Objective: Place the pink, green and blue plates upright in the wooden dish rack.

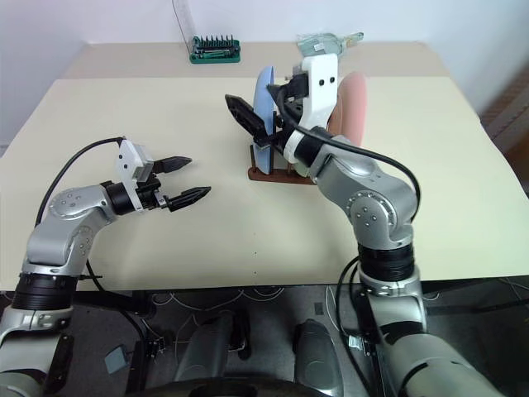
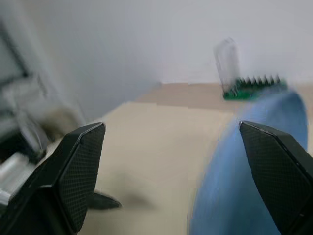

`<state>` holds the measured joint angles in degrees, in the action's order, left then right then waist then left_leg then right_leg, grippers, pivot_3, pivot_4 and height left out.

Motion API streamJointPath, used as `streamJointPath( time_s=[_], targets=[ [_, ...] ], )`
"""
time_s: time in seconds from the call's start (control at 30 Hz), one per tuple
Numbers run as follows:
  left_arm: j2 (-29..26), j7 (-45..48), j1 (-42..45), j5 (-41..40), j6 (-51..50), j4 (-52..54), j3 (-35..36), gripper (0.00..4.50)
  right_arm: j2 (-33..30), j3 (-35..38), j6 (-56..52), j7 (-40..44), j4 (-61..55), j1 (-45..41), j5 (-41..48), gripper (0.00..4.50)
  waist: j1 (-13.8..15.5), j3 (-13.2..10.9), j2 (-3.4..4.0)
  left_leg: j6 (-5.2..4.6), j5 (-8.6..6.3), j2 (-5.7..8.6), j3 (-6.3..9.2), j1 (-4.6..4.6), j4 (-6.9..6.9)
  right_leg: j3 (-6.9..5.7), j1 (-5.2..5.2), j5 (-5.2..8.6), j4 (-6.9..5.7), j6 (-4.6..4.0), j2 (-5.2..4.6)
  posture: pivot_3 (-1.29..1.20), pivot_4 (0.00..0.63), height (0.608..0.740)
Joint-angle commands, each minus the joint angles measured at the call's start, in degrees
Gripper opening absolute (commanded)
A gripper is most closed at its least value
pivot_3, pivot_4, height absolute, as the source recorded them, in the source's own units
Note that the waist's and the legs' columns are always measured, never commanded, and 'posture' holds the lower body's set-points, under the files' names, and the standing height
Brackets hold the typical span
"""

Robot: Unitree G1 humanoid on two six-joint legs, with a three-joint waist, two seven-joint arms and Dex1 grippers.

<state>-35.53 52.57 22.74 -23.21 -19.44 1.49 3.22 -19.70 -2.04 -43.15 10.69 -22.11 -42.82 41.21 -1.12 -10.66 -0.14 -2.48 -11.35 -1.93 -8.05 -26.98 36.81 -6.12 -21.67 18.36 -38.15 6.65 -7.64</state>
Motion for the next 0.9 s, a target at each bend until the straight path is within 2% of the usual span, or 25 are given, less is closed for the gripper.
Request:
streamJointPath(
  time_s=[0.03,0.13,0.3,0.37,0.43,0.53,0.67,0.9],
  targets=[
    [-0.02,-0.16,-0.42,-0.98,0.14,2.83,1.23,4.50,-4.26,-0.78,3.33,4.97,-5.26,-1.08,-4.46,4.46,0.05,0.00,0.00,0.00,0.00,0.00,0.00,0.00,0.00,0.00,0.00,0.00,0.00,0.00,0.00,0.00,0.150,0.736],
    [0.23,-0.44,-0.71,-1.14,-0.04,3.17,1.29,4.50,-10.49,0.83,5.55,10.07,-9.43,0.82,-6.77,4.46,0.21,0.00,-0.01,0.00,0.00,0.00,0.00,-0.04,0.01,0.00,-0.02,0.00,0.01,0.00,-0.01,0.00,0.150,0.736],
    [-0.16,0.23,-0.92,-1.24,0.40,1.80,1.93,4.50,-20.94,15.44,6.01,18.48,-13.59,9.72,-1.59,4.46,0.59,-0.02,-0.05,-0.08,-0.05,0.02,0.03,-0.14,0.08,-0.08,0.03,0.00,0.11,0.01,-0.04,0.00,0.150,0.736],
    [-0.17,0.70,-0.85,-1.01,0.91,0.11,1.92,4.50,-26.17,25.88,4.26,24.37,-13.65,21.35,-0.67,4.46,1.09,0.02,-0.11,-0.09,-0.05,0.02,0.05,-0.15,0.09,-0.11,0.05,-0.01,0.13,0.02,-0.04,0.00,0.150,0.736],
    [0.04,0.98,-0.55,-0.86,1.23,-1.45,1.80,4.50,-28.72,32.69,3.95,29.47,-14.59,32.08,0.50,4.46,1.58,0.04,-0.16,-0.12,-0.07,0.01,0.17,-0.07,0.10,-0.26,0.32,0.00,0.34,0.02,-0.01,0.00,0.150,0.736],
    [0.99,0.46,-0.31,-0.37,1.48,-2.23,1.02,4.50,-27.79,37.35,6.29,32.92,-12.70,42.75,-0.64,4.46,1.61,0.04,-0.13,-0.13,-0.07,0.01,0.14,-0.04,0.11,-0.25,0.31,-0.01,0.32,0.02,-0.03,0.00,0.150,0.736],
    [0.81,0.96,-0.40,0.13,2.33,-4.87,1.57,4.50,-24.91,36.58,11.39,32.16,-5.74,50.00,-6.64,4.46,1.23,0.05,-0.14,-0.14,-0.09,0.00,0.14,0.13,0.12,-0.22,0.41,-0.02,0.24,0.00,-0.04,0.00,0.150,0.736],
    [-0.86,1.20,-2.61,0.21,2.82,-5.39,2.96,4.50,-21.75,33.07,19.32,31.39,2.82,50.91,-12.49,4.46,0.65,0.05,-0.11,-0.11,-0.08,0.00,0.14,0.22,0.09,-0.18,0.45,-0.02,0.22,0.00,-0.04,0.00,0.150,0.736]
  ],
)
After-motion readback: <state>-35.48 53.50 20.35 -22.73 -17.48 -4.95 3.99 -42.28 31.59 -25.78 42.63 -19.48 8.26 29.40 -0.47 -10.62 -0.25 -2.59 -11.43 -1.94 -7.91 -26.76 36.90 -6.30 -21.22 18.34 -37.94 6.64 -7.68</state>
